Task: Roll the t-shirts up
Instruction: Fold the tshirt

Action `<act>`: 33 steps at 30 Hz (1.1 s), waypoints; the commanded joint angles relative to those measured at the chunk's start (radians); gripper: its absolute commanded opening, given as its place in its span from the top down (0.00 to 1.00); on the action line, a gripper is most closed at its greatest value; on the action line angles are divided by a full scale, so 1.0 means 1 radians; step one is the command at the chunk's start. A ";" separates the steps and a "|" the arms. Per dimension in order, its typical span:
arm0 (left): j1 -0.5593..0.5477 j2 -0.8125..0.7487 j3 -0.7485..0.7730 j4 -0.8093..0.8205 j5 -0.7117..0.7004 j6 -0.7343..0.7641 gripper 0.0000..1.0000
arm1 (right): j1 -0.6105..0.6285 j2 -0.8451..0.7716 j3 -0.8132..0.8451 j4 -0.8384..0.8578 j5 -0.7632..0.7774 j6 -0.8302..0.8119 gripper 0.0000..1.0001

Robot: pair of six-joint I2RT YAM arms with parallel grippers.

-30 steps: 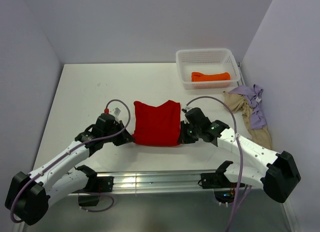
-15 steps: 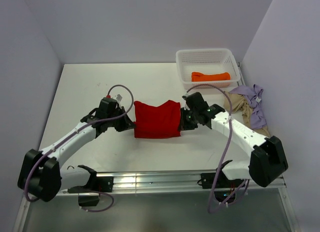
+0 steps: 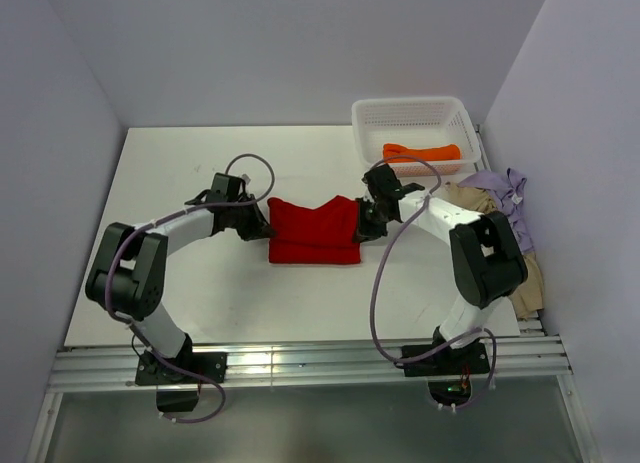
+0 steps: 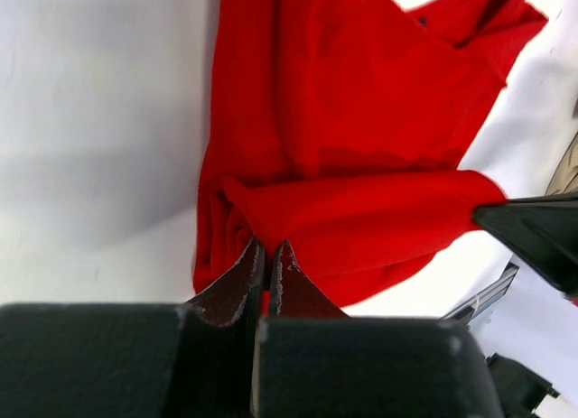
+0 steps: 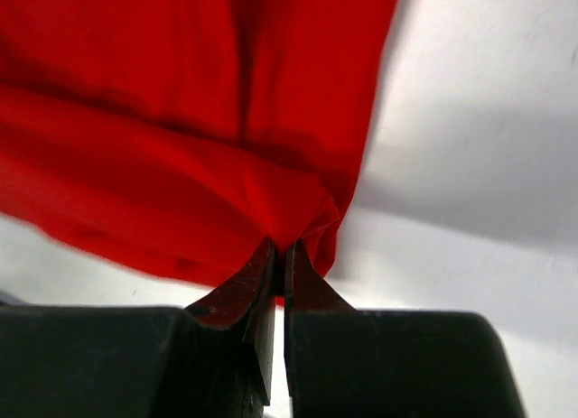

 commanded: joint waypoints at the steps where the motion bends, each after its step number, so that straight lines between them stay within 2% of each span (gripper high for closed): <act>1: 0.009 0.064 0.053 0.078 0.016 0.025 1.00 | -0.021 0.061 0.032 0.069 0.069 0.009 1.00; 3: 0.009 0.092 0.053 0.117 0.014 0.008 1.00 | -0.021 0.093 0.034 0.092 0.081 0.027 1.00; 5: 0.011 0.130 0.053 0.140 0.016 0.000 1.00 | -0.022 0.130 0.034 0.127 0.092 0.045 0.91; 6: 0.009 0.143 0.054 0.142 -0.001 0.000 0.94 | -0.022 0.132 0.028 0.146 0.102 0.050 0.86; 7: 0.009 0.140 0.047 0.151 -0.009 -0.004 0.85 | -0.022 0.126 0.019 0.158 0.116 0.055 0.71; 8: 0.011 0.131 0.037 0.157 -0.016 -0.006 0.76 | -0.022 0.088 0.006 0.169 0.124 0.065 0.63; 9: 0.009 0.099 0.015 0.168 -0.045 -0.007 0.61 | -0.021 0.065 -0.020 0.187 0.131 0.068 0.56; 10: 0.009 0.079 0.004 0.171 -0.058 -0.010 0.55 | -0.022 0.040 -0.032 0.195 0.133 0.068 0.44; 12: 0.009 0.014 -0.019 0.170 -0.085 -0.009 0.44 | -0.022 -0.033 -0.049 0.195 0.130 0.064 0.37; 15: 0.009 -0.079 -0.045 0.174 -0.102 -0.015 0.38 | -0.022 -0.125 -0.063 0.175 0.144 0.055 0.36; 22: -0.014 -0.268 -0.082 0.115 -0.171 0.014 0.33 | -0.009 -0.302 -0.170 0.242 0.147 0.021 0.38; 24: -0.024 -0.314 -0.111 0.130 -0.167 0.020 0.33 | 0.001 -0.315 -0.202 0.268 0.127 0.009 0.44; 27: -0.055 -0.334 -0.144 0.177 -0.138 0.023 0.37 | 0.014 -0.304 -0.219 0.324 0.066 0.007 0.65; 28: -0.073 -0.330 -0.147 0.190 -0.131 0.016 0.37 | 0.021 -0.283 -0.216 0.338 0.050 0.013 0.78; 29: -0.083 -0.324 -0.150 0.196 -0.125 0.013 0.38 | 0.027 -0.267 -0.212 0.342 0.043 0.015 0.85; 31: -0.103 -0.282 -0.139 0.231 -0.102 0.010 0.48 | 0.050 -0.241 -0.196 0.365 0.023 0.022 0.97; 33: -0.110 -0.252 -0.124 0.245 -0.087 0.002 0.64 | 0.076 -0.209 -0.186 0.384 0.004 0.039 1.00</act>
